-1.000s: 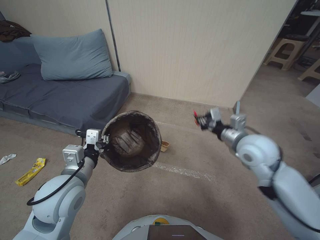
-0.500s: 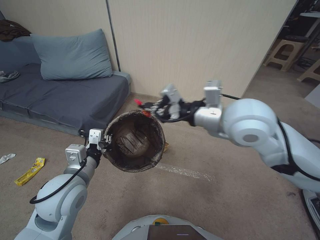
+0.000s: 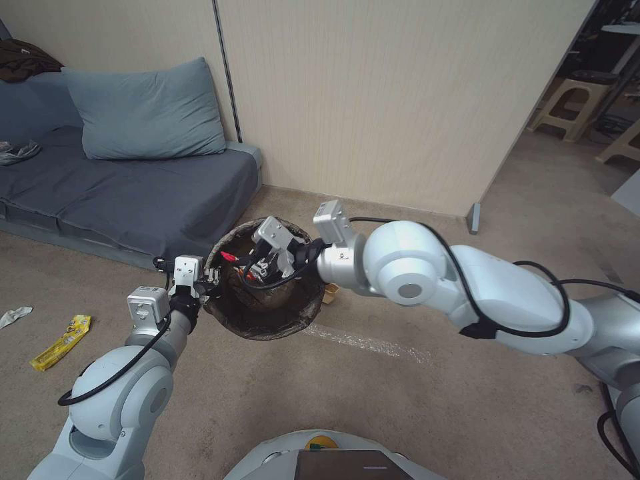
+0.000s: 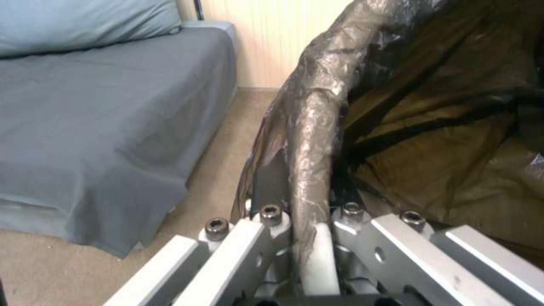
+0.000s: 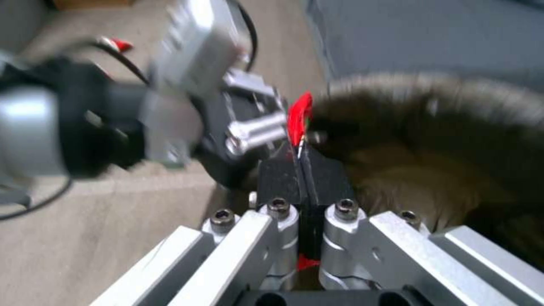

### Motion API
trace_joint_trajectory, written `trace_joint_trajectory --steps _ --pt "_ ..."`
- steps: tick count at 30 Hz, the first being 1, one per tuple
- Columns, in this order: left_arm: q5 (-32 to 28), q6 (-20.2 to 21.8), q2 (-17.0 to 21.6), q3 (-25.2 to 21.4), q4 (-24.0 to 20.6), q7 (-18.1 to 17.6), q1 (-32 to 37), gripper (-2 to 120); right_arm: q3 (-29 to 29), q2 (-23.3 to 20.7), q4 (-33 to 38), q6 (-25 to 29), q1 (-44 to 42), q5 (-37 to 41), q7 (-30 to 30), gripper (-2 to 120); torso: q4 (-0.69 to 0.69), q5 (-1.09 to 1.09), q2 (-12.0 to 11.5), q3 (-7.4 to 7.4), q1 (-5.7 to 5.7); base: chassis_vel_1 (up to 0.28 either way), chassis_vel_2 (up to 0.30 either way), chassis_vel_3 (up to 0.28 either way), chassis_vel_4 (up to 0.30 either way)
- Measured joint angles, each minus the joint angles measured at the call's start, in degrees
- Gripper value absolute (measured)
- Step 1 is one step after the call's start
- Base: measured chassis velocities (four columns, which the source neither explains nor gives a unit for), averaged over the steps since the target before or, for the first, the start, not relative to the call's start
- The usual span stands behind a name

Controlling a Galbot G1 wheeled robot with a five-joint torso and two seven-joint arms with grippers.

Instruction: Pick up the trash bin, then pick up the garbage from the floor and place it into the trash bin.

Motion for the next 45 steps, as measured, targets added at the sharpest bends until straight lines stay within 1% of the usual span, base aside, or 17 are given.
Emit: trace_joint_trajectory --steps 7,10,11,12,14,16,19,21,23,25,26,28,30,32,33,35,45 --pt "-0.05 0.00 0.03 -0.71 0.02 -0.03 -0.15 0 -2.07 1.02 -3.03 0.02 -1.65 -3.11 0.38 0 0.01 0.01 0.00 0.00 0.00 0.000 0.000 0.000 0.000" --pt "-0.07 0.00 -0.16 -0.77 0.03 -0.03 -0.15 0 -2.29 0.99 -3.74 0.03 -2.19 -3.42 1.02 14 0.00 0.01 0.00 0.00 0.00 0.000 0.000 0.000 0.000" --pt "-0.07 0.00 -0.16 -0.77 0.03 -0.03 -0.15 0 -2.29 0.99 -3.74 0.03 -2.19 -3.42 1.02 14 0.00 0.01 0.00 0.00 0.00 0.000 0.000 0.000 0.000" --pt "-0.07 0.00 -0.25 -0.78 0.06 -0.03 -0.24 0 -2.29 1.03 -4.08 0.04 -2.39 -3.43 1.50 22 0.00 0.01 0.00 0.00 0.00 0.000 0.000 0.000 0.000" --pt "-0.07 0.00 -0.29 -0.78 0.06 -0.04 -0.31 0 -2.24 1.04 -4.31 0.05 -2.54 -3.41 1.74 25 0.00 0.01 0.00 0.00 0.00 0.000 0.000 0.000 0.000" --pt "-0.02 -0.02 -0.38 -0.91 0.06 -0.05 -0.35 0 -1.62 0.83 -4.45 0.08 -3.11 -3.29 2.10 37 0.01 0.01 0.00 0.00 0.00 0.000 0.000 0.000 0.000" --pt "0.07 -0.02 -0.38 -0.99 0.06 -0.05 -0.32 0 -1.36 0.65 -4.38 0.26 -3.31 -3.07 2.21 43 0.00 0.02 0.00 0.00 0.00 0.000 0.000 0.000 0.000" --pt "0.20 -0.02 -0.39 -1.02 0.09 -0.04 -0.29 0 -0.64 0.51 -4.21 0.54 -3.59 -2.81 2.35 53 0.00 0.02 0.00 0.00 0.00 0.000 0.000 0.000 0.000" --pt "0.22 -0.02 -0.45 -1.02 0.10 -0.04 -0.29 0 -0.25 0.49 -4.07 0.66 -3.73 -2.62 2.47 56 0.00 0.02 0.00 0.00 0.00 0.000 0.000 0.000 0.000" --pt "0.28 -0.02 -0.60 -1.00 0.21 -0.04 -0.34 0 0.64 0.44 -3.86 1.08 -4.06 -2.38 2.64 68 0.01 0.02 0.00 0.00 0.00 0.000 0.000 0.000 0.000" --pt "0.28 -0.02 -0.60 -1.00 0.21 -0.04 -0.34 0 0.64 0.44 -3.86 1.08 -4.06 -2.38 2.64 68 0.01 0.02 0.00 0.00 0.00 0.000 0.000 0.000 0.000" --pt "0.32 -0.02 -0.61 -0.98 0.31 -0.05 -0.37 0 1.26 0.30 -3.76 1.44 -4.32 -2.36 2.67 76 0.01 0.02 0.00 0.00 0.00 0.000 0.000 0.000 0.000" --pt "0.32 -0.02 -0.61 -0.98 0.31 -0.05 -0.37 0 1.33 0.27 -3.75 1.51 -4.36 -2.37 2.67 76 0.01 0.01 0.00 0.00 0.00 0.000 0.000 0.000 0.000" --pt "0.33 -0.02 -0.61 -0.98 0.32 -0.05 -0.37 0 1.49 0.19 -3.69 1.68 -4.43 -2.37 2.67 91 0.01 0.02 0.00 0.00 0.00 0.000 0.000 0.000 0.000" --pt "0.33 -0.02 -0.61 -0.98 0.32 -0.05 -0.37 0 1.49 0.19 -3.69 1.68 -4.43 -2.37 2.67 91 0.01 0.02 0.00 0.00 0.00 0.000 0.000 0.000 0.000" --pt "0.33 -0.02 -0.61 -0.99 0.33 -0.06 -0.38 0 1.72 0.09 -3.60 1.90 -4.55 -2.37 2.68 98 0.00 0.02 0.00 0.00 0.00 0.000 0.000 0.000 0.000" --pt "0.33 -0.02 -0.59 -1.17 0.34 -0.07 -0.43 0 3.46 -0.40 -2.91 3.14 -5.28 -2.42 2.72 100 0.01 0.02 0.00 0.00 0.00 0.000 0.000 0.000 0.000"
